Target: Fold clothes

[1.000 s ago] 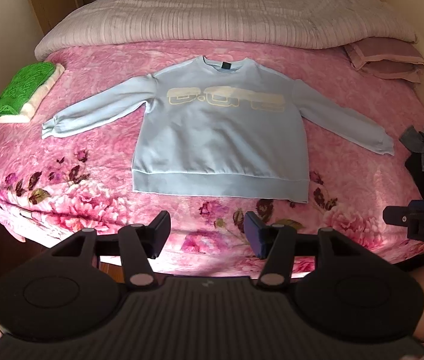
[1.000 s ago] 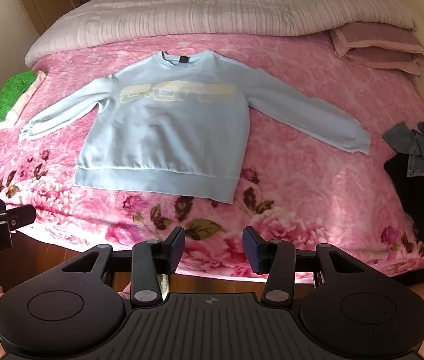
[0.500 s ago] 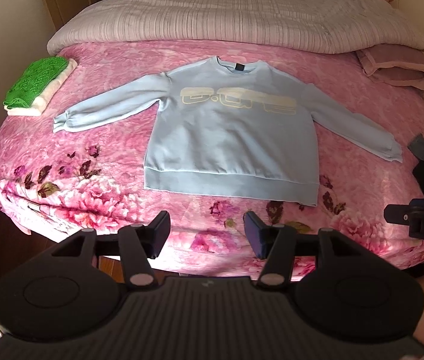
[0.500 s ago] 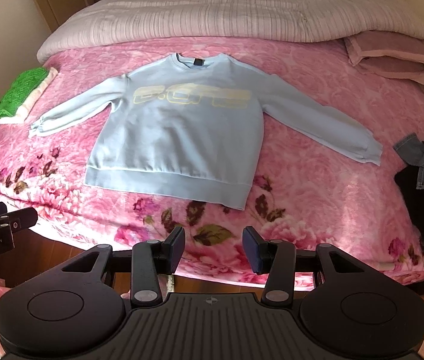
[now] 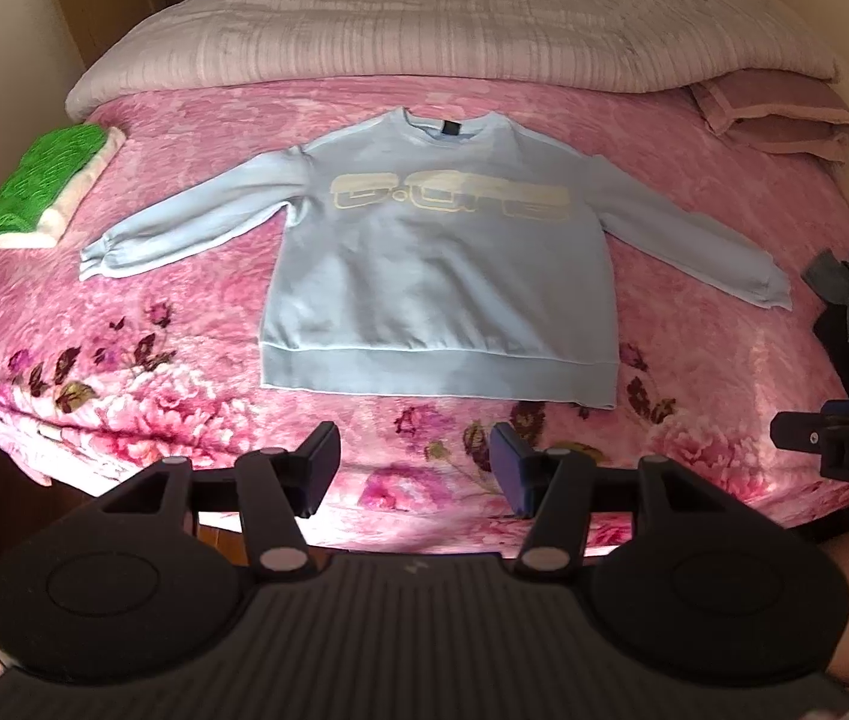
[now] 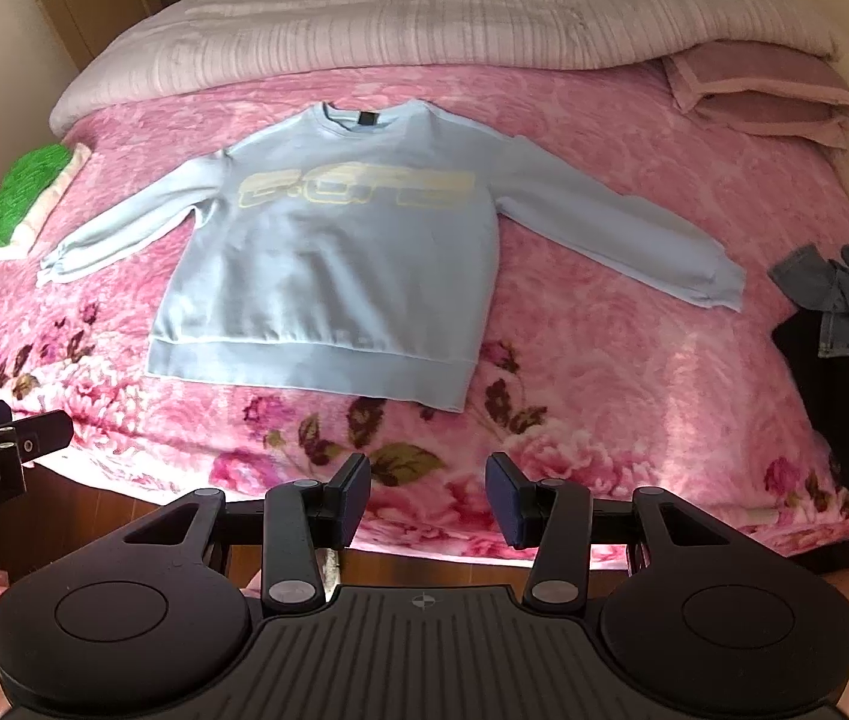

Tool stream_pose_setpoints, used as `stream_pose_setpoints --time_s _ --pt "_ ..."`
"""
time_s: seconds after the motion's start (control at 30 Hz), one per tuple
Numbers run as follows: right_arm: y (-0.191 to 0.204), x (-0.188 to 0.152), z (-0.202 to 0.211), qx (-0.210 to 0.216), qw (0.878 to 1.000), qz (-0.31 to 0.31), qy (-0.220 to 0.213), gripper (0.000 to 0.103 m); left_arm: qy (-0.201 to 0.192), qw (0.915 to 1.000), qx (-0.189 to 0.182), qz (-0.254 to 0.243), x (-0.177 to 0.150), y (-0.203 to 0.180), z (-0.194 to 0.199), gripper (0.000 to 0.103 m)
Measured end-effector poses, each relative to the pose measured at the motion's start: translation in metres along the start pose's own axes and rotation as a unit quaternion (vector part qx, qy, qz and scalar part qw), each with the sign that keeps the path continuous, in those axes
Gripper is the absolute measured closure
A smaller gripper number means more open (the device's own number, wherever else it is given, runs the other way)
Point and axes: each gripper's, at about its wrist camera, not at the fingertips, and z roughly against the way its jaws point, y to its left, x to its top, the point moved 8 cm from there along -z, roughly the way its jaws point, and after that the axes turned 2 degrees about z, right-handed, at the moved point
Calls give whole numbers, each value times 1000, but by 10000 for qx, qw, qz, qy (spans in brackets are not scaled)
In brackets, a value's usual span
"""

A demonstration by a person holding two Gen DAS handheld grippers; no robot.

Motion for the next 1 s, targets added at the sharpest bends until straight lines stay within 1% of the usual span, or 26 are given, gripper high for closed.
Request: stream_pose_setpoints --time_s 0.17,0.37,0.5,0.6,0.7,0.8,1.0 --pt "-7 4 4 -32 10000 -76 -50 56 -72 9999 -51 -84 7 -10 1 52" --pt "-9 16 11 -23 9998 -43 -211 56 -222 9997 -15 -42 17 -9 5 50" --pt "-9 21 12 20 9996 -8 -276 56 -255 9997 11 9 22 -8 4 50" --pt "-20 27 13 26 9991 -170 -381 56 -249 9997 -45 52 28 -7 -1 50" --pt "-39 35 14 -6 9970 -465 -621 56 -230 9995 -158 129 36 -8 -11 50" --pt "-63 48 15 -52 9925 -804 -916 56 -251 9989 -315 227 49 -8 -22 50" --pt "-89 79 4 -21 9847 -1263 -1201 56 -223 9975 -573 353 83 -7 -56 50"
